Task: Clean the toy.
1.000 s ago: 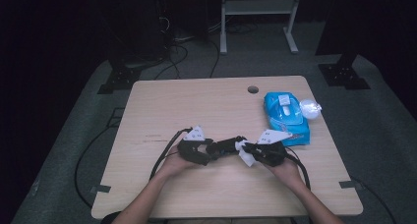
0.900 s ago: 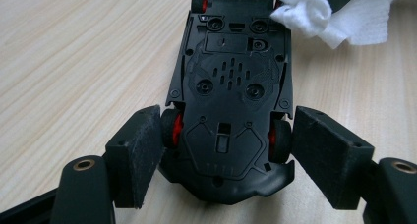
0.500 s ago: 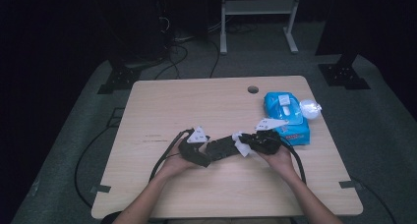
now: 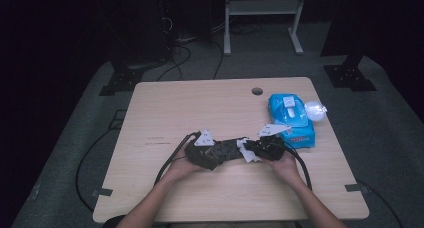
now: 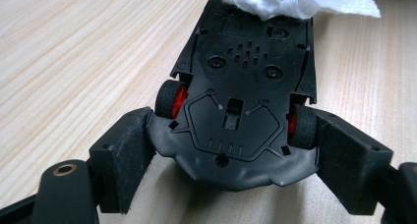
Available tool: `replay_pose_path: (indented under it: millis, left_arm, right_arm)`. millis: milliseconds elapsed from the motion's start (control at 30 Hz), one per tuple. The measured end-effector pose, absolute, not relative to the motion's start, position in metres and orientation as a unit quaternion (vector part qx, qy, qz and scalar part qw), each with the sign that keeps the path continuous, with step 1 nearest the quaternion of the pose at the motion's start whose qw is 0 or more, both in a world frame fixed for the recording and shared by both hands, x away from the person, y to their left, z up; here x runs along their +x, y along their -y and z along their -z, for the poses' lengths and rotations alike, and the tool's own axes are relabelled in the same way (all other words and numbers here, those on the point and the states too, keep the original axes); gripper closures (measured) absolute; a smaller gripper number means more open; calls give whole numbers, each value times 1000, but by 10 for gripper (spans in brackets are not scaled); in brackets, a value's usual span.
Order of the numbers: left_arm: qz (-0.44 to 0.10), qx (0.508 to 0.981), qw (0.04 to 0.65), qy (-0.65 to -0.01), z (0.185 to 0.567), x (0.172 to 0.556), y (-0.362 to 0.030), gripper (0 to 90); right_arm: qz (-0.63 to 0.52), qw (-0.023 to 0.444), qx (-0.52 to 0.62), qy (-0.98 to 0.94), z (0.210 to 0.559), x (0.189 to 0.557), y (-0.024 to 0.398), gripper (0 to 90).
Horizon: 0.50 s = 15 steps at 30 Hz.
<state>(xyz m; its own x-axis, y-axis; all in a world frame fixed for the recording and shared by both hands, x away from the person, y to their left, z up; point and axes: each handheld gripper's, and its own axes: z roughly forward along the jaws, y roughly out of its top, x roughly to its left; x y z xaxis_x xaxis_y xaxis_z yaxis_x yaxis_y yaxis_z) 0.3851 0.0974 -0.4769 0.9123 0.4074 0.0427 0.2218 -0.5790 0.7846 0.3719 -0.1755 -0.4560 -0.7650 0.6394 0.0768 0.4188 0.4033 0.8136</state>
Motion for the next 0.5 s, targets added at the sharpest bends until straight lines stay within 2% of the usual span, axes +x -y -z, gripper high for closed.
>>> replay_pose_path:
  millis: [233, 400, 500]
  left_arm:
    - [-121, 885, 413, -177, 476, 382, -95, 210]
    - [-127, 891, 405, -160, 475, 375, -91, 219]
    - [-135, 894, 400, -149, 476, 372, -91, 224]
  right_arm:
    - [-455, 123, 319, -822, 456, 370, 170, 824]
    - [-475, 96, 279, -829, 459, 360, 132, 824]
    - [-458, 107, 256, -845, 462, 354, 117, 824]
